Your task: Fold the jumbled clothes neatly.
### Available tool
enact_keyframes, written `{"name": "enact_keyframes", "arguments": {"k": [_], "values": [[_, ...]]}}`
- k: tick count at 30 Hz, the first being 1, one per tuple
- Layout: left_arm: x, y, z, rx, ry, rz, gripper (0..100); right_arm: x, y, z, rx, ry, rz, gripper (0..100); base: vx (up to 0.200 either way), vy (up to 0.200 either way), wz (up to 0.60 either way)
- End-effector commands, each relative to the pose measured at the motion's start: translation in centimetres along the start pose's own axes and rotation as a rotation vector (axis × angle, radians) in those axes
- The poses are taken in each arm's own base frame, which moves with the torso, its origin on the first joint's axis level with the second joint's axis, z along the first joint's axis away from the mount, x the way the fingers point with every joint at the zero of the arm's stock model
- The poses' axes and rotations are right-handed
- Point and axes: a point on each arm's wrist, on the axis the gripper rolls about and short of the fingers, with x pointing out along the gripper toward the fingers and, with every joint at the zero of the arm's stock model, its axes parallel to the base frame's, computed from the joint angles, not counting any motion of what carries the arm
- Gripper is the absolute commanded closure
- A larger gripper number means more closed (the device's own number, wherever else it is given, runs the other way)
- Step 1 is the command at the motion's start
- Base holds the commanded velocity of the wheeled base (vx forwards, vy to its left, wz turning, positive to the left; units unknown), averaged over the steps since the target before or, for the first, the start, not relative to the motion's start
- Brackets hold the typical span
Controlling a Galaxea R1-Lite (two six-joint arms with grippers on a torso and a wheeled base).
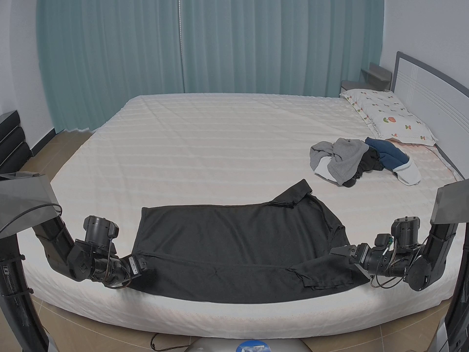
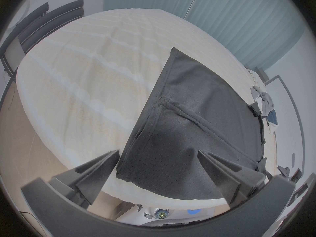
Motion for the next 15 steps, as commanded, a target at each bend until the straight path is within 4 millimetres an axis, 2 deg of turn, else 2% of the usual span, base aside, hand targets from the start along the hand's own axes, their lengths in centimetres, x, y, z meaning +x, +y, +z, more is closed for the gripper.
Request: {"name": "enact_keyframes", "arguments": {"k": [1,7,11,15], "values": [[-1.0,-0.2,0.6,-0.013,-0.038,-0.017,0,0.0,0.0,0.0,0.000,0.001,0.000,0,0.000,0.000,0.00],[-3.3,-0.6,2.3,-0.050,-0.130,-0.070,0,0.0,0.1,0.0,-0.002,0.000,0.002,0,0.000,0.000,0.00],[-3.2,-0.9,3.2,-0.099,-0.155,-0.094,0,0.0,0.1,0.0,-0.003,-0.002,0.004,0,0.000,0.000,0.00],[-1.8,-1.3,4.0,-0.168,-0.154,-0.101,0,-0.1,0.2,0.2,-0.007,-0.010,0.008,0,0.000,0.000,0.00]]}}
